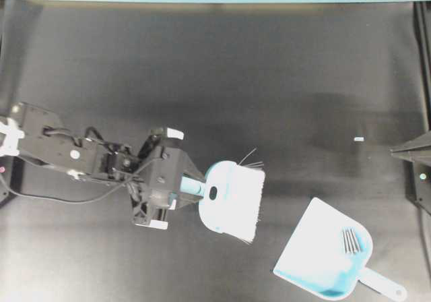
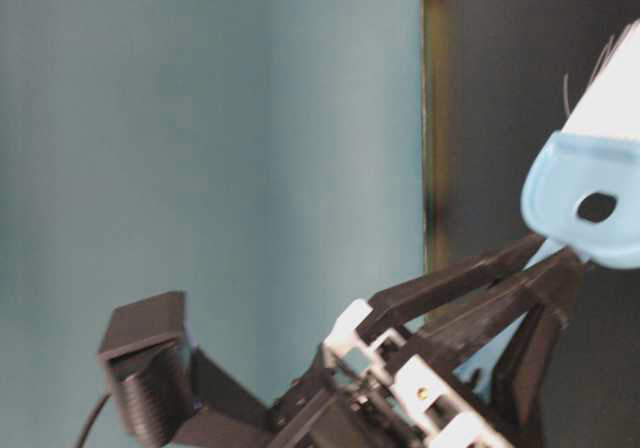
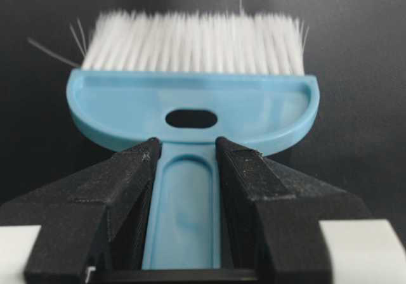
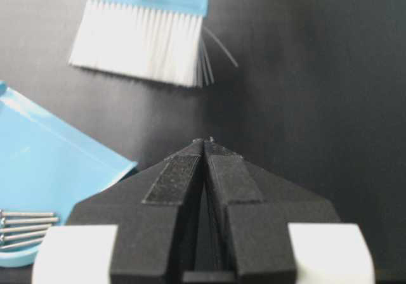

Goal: Hold the dustpan with a person, while the left arm uses a hand brush to gather the screws into the dustpan.
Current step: 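Lift the brush and pull it back left away from the dustpan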

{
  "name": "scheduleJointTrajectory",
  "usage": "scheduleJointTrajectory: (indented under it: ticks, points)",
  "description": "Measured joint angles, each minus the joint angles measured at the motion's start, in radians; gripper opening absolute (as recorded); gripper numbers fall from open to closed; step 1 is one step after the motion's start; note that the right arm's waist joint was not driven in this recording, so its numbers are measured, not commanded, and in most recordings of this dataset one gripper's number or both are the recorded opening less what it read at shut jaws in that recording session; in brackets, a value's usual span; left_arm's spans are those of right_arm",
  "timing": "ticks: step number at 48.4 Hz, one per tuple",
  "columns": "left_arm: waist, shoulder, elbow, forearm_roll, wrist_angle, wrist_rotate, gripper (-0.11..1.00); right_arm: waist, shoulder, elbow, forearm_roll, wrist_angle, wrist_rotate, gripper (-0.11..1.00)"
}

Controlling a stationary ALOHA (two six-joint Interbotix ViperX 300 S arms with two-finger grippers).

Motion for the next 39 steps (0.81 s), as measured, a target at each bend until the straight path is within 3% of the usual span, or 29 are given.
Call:
scheduleJointTrajectory:
  ticks: [7,13,17,39]
  points:
    - [0.0,0.018,0.0,0.0,-0.018,0.0,0.36,0.0,0.0,0.0,0.0,0.002,0.0,0.0]
    - [-0.005,0.018,0.0,0.002,-0.018,0.0,0.67,0.0,0.0,0.002,0.0,0.0,0.0,0.0]
    - [-0.008,0.02,0.0,0.0,-0.018,0.0,0.79,0.0,0.0,0.0,0.0,0.0,0.0,0.0]
    - [0.003,-0.028,0.0,0.0,-0.018,0.002,0.79,0.0,-0.002,0.002,0.0,0.0,0.0,0.0]
